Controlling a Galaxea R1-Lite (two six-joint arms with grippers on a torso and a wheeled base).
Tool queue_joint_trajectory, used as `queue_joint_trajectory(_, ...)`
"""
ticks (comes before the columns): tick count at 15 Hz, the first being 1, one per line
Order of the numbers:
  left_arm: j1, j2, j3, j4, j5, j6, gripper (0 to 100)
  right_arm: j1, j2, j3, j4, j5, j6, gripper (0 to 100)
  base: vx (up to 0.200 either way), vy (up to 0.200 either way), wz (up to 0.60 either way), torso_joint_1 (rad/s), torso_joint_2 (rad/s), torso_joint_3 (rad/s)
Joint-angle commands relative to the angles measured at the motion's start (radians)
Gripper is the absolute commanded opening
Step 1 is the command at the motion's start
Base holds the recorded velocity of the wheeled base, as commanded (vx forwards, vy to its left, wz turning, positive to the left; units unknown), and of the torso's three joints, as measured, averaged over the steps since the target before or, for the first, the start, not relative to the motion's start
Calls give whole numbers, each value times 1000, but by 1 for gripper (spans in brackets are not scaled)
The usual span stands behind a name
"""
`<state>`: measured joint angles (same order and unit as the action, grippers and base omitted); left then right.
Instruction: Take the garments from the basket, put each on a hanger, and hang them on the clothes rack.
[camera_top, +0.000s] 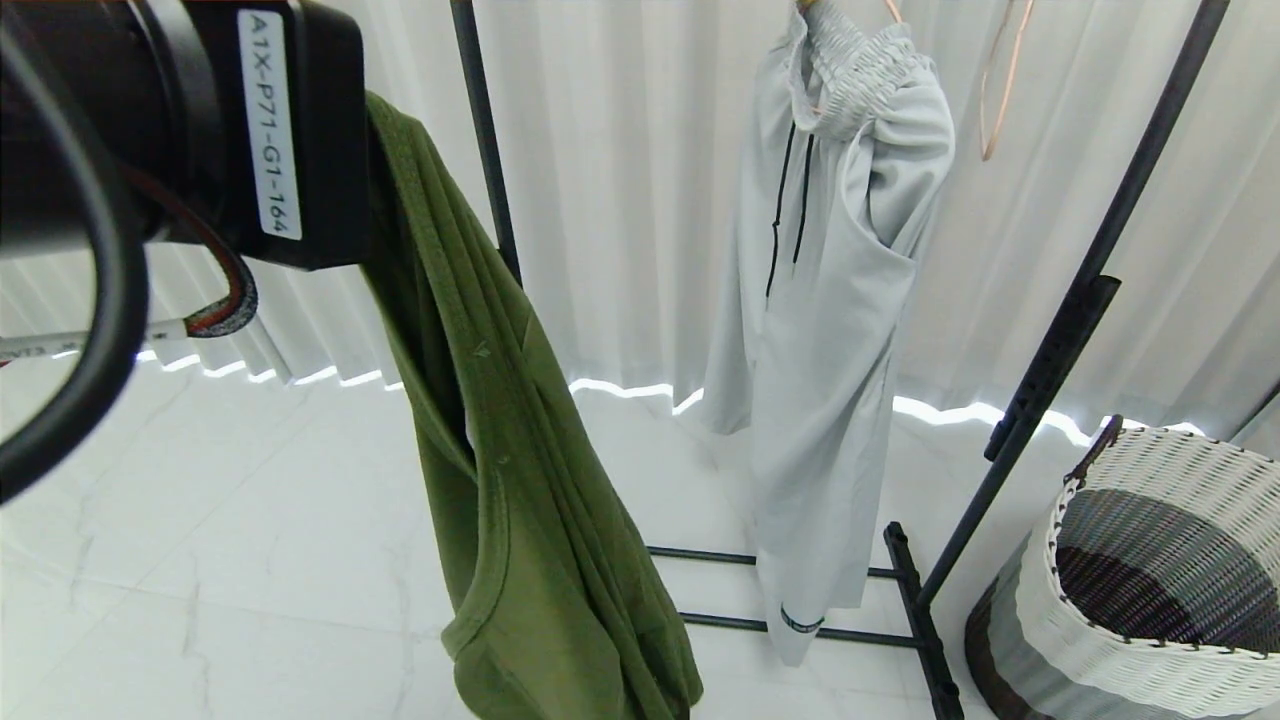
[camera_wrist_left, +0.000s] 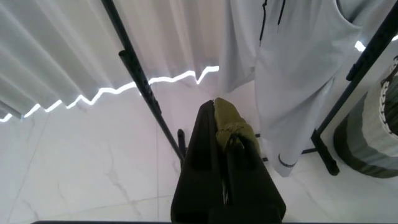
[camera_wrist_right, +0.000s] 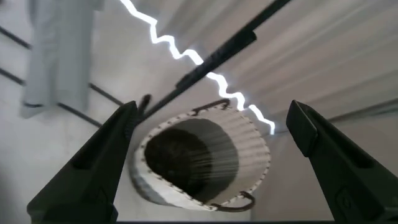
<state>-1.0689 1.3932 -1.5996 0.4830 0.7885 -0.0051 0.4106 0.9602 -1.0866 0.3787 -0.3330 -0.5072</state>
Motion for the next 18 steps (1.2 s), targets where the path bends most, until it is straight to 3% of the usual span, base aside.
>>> queue_joint_trajectory(1, 0, 0, 1, 0, 0, -1, 0, -79, -90, 192, -156, -1, -71, 100, 0, 0, 0, 0, 0, 0)
queue_joint_trajectory(5, 0, -11, 23, 0, 0, -1, 0, -164, -126, 373, -402, 6, -152, 100, 0, 0, 0, 0, 0, 0)
queue_joint_trajectory(8, 0, -22, 53, 0, 0, -4, 0, -164, -127, 375, -405, 11, -136, 100, 0, 0, 0, 0, 0, 0)
queue_joint_trajectory(12, 0, -23, 98, 0, -3, -73, 0, -162, -135, 386, -402, 23, -27, 100, 0, 0, 0, 0, 0, 0)
queue_joint_trajectory(18, 17, -48, 141, 2, 0, -76, 0, -162, -239, 531, -403, 78, 13, 100, 0, 0, 0, 0, 0, 0)
